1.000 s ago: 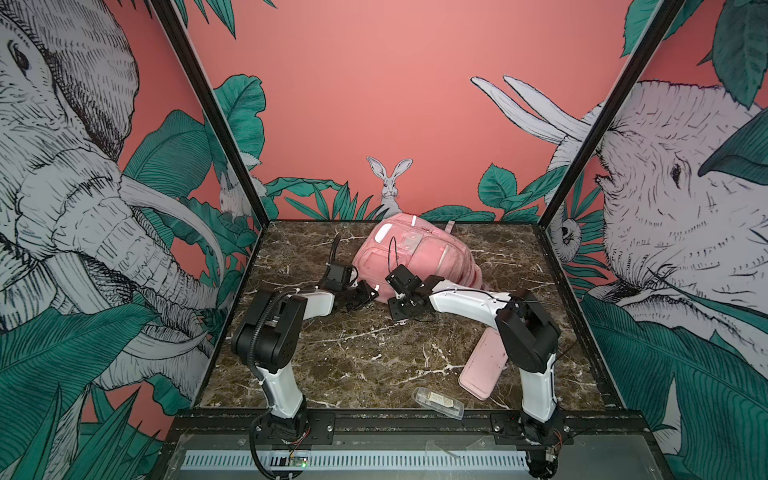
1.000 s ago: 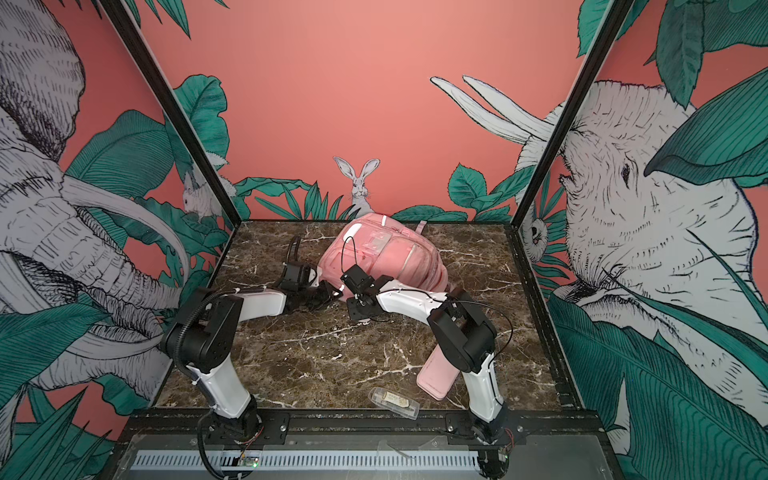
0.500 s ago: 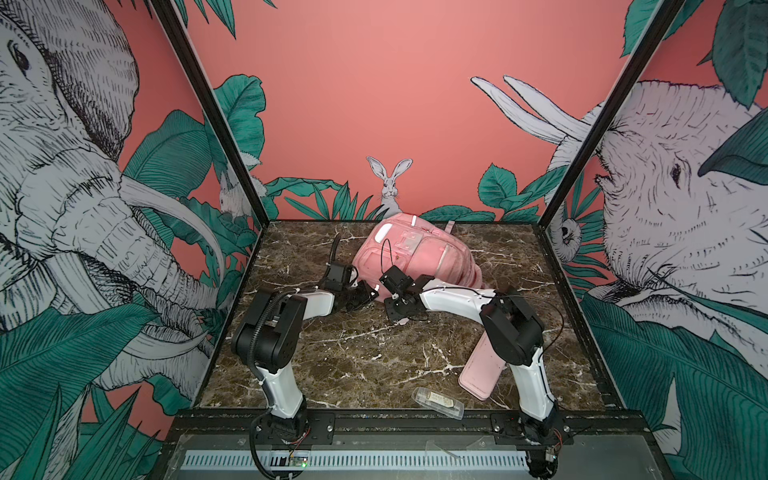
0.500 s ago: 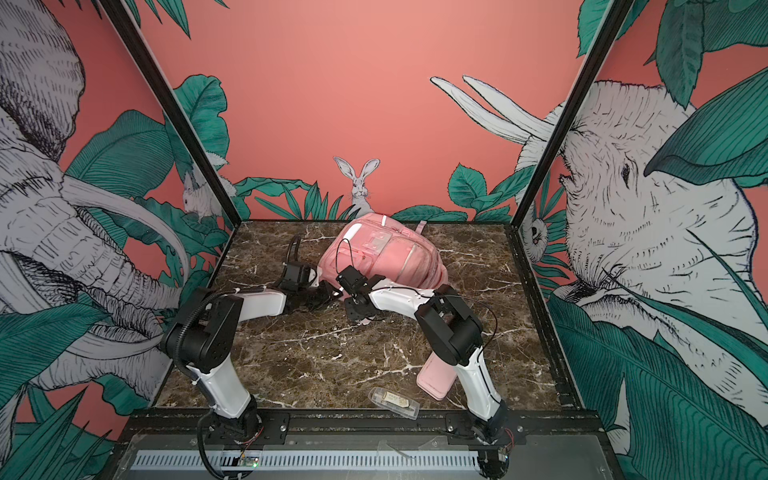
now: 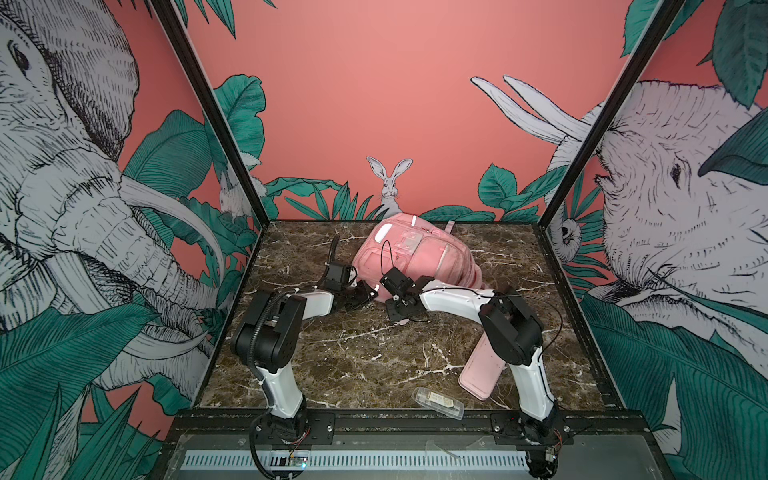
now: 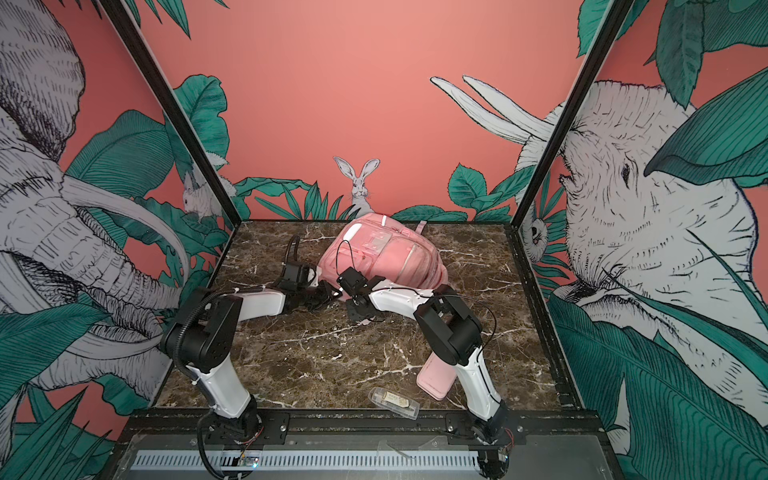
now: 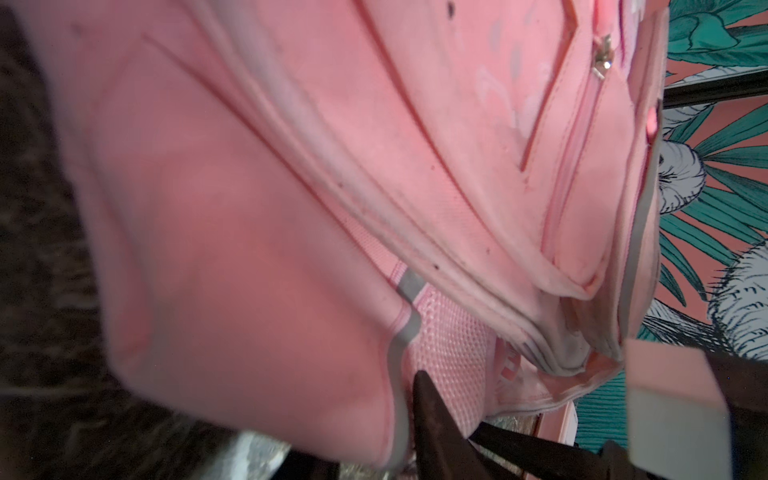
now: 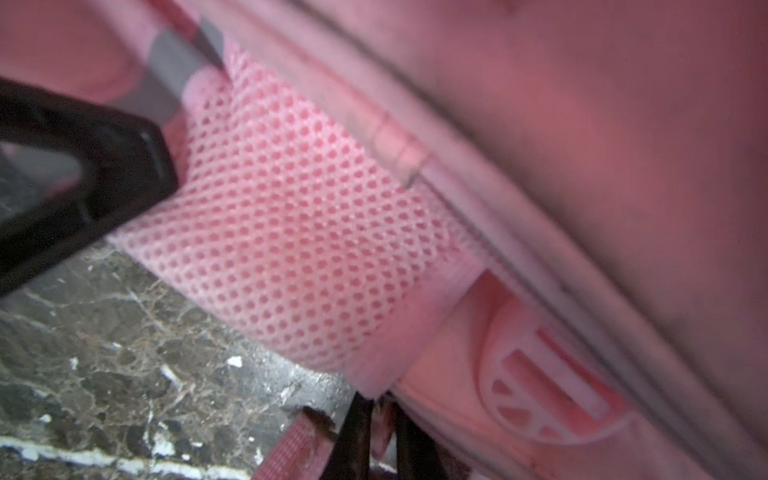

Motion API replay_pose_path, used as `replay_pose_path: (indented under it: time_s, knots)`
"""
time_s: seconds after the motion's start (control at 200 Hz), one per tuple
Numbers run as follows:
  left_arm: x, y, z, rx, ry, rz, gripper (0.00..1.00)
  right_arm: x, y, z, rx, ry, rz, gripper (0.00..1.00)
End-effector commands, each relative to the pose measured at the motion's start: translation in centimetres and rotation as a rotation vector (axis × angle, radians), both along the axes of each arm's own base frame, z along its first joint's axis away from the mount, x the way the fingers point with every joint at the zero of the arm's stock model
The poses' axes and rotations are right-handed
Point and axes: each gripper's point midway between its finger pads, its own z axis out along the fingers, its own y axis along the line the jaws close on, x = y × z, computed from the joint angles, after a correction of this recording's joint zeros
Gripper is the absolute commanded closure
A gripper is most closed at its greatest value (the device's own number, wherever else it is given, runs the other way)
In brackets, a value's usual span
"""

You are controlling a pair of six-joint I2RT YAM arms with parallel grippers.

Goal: Pack the student bag
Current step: 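Grasp the zipper pull with the right gripper while the left holds the bag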

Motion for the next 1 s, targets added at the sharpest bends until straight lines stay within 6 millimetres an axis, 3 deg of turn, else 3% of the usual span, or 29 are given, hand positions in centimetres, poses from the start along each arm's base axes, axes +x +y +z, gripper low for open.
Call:
replay_pose_path:
  time_s: [0.0, 0.6, 0.765, 0.995]
  knots:
    - [0.2, 0.3, 1.3, -0.007, -0.023, 0.0, 0.69, -1.1, -1.2, -0.8, -0.04, 0.021, 0.0, 0.89]
    - [0.4, 0.3, 0.1, -0.009, -0.003, 0.004, 0.69, -1.9, -2.0, -1.2, -0.046, 0.025, 0.005, 0.94]
    - [0.5, 0.5, 0.0, 0.006, -0.004, 0.002, 0.69, -2.0, -1.9, -0.3, -0.027, 0.017, 0.008, 1.0]
    - [1.3, 2.0, -0.1, 0.04, -0.007, 0.03, 0.74, -2.7, -1.4, 2.1, 0.037, 0.016, 0.029, 1.0]
